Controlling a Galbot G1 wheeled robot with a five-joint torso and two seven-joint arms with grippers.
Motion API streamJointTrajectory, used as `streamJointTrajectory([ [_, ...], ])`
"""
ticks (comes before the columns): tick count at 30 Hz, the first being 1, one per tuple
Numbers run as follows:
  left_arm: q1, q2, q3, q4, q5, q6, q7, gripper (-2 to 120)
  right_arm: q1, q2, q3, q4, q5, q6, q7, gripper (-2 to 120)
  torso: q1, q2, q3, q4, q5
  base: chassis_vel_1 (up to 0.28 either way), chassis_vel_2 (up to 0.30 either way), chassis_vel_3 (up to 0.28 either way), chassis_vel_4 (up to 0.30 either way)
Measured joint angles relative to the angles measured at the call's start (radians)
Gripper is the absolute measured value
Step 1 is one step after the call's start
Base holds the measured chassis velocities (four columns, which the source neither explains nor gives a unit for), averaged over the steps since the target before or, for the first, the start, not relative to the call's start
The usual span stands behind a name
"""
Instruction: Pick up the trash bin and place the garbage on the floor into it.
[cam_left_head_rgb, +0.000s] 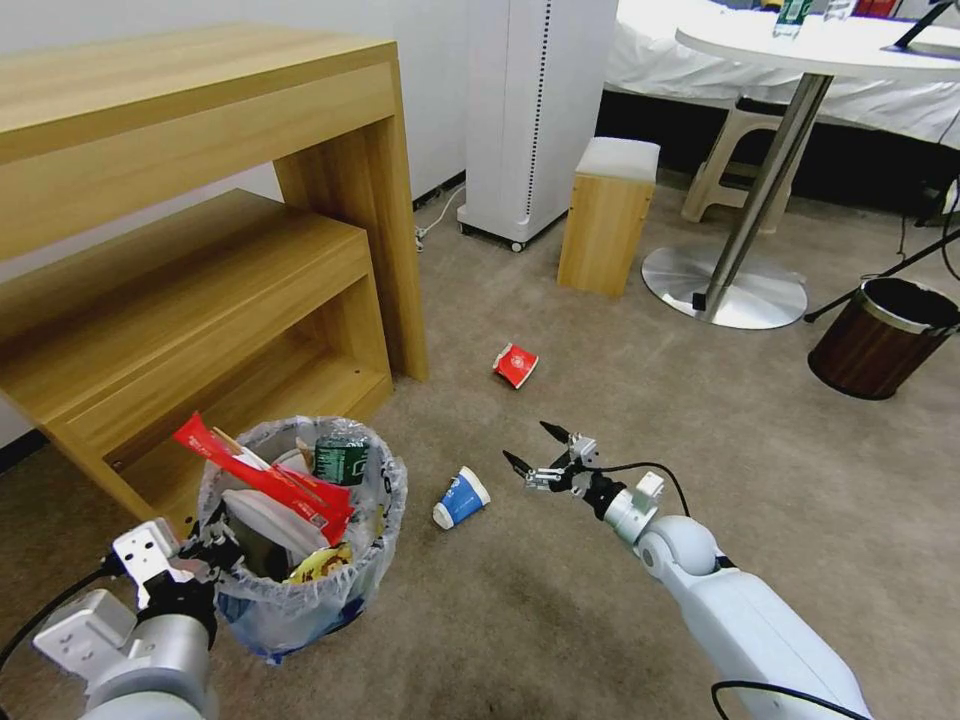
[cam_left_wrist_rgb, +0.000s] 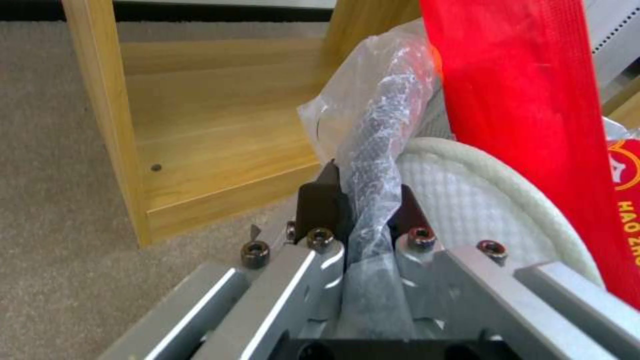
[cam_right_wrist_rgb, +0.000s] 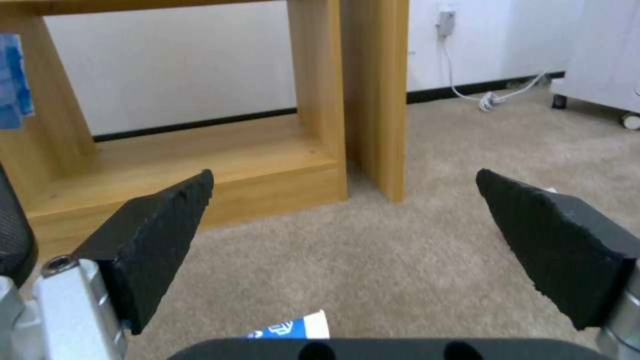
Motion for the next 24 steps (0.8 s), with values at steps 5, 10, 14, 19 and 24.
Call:
streamJointTrajectory([
  [5, 0.007, 0.004, -0.007, 0.0, 0.0, 0.0, 0.003, 3, -0.009, 0.003, 0.0, -0.008, 0.002, 0.009, -0.018, 100, 0.0, 0.0, 0.0, 0.0001, 0.0001, 0.0, 0.0, 0.0, 0.0],
  [10, 0.011, 0.004, -0.007, 0.0, 0.001, 0.0, 0.004, 3, -0.01, 0.016, -0.002, -0.02, 0.0, 0.015, -0.028, 100, 0.0, 0.0, 0.0, 0.0001, 0.0, 0.0, 0.0, 0.0, 0.0],
  [14, 0.013, 0.004, -0.007, 0.0, 0.004, 0.0, 0.004, 3, -0.008, 0.025, -0.006, -0.036, -0.002, 0.018, -0.035, 100, 0.0, 0.0, 0.0, 0.0001, 0.0001, -0.085, 0.065, 0.083, -0.073],
  [19, 0.01, 0.001, -0.004, 0.0, 0.012, -0.001, 0.007, 3, 0.013, 0.039, -0.016, -0.076, -0.004, 0.021, -0.056, 100, 0.0, 0.0, 0.0, 0.0001, 0.0005, -0.175, 0.152, 0.153, -0.177],
  [24, 0.007, -0.002, 0.001, 0.0, 0.021, -0.004, 0.012, 3, 0.026, 0.046, -0.029, -0.102, -0.009, 0.031, -0.08, 100, 0.0, 0.0, 0.0, 0.0002, 0.0, -0.218, 0.23, 0.223, -0.218],
])
